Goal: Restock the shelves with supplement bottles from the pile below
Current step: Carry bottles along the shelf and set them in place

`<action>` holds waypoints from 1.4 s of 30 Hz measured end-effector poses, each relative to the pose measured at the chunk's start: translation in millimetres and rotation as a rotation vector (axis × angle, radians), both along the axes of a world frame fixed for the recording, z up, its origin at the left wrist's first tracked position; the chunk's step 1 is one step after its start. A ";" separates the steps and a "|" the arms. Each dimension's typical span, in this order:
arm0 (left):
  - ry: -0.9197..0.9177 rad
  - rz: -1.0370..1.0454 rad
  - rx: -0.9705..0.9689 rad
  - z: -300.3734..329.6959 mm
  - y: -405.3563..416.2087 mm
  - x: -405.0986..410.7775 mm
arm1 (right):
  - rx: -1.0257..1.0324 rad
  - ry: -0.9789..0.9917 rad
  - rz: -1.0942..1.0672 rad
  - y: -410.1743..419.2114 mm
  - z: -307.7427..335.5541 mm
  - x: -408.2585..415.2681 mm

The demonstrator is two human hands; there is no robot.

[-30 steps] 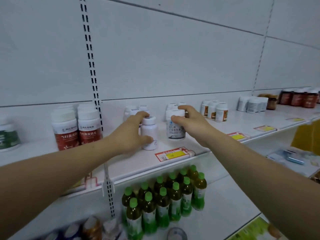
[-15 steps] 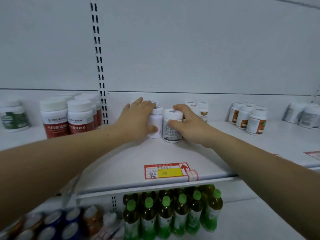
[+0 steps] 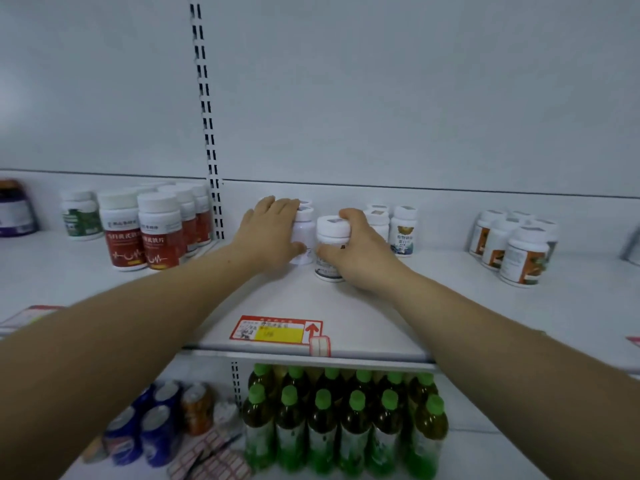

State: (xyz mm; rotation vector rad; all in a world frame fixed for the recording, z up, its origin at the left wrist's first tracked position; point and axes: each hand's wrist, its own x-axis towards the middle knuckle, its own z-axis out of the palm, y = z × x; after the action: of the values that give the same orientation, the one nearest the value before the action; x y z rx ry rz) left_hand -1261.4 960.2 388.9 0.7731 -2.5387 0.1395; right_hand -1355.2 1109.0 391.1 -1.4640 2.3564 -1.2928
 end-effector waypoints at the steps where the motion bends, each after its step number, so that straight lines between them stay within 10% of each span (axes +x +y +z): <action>1: -0.025 0.017 0.004 1.4 2.1 2.5 | 0.000 -0.011 -0.005 -0.1 1.2 0.4; 21: 0.092 -0.599 1.064 18.2 217.1 -65.5 | -0.248 -0.220 -0.253 174.8 24.7 -64.8; 31: 0.028 -0.600 0.868 10.2 372.9 -239.5 | -0.238 -0.186 -0.352 345.1 15.7 -224.4; 42: -0.462 -0.234 0.380 -13.9 427.6 -342.8 | -0.087 -0.063 -0.307 425.4 -2.7 -338.5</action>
State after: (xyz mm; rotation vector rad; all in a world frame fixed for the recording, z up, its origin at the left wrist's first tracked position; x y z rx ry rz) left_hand -1604.2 1387.8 375.0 0.6228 -3.1276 -0.2822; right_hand -1693.7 1534.4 388.4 -1.0911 2.5873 -1.5004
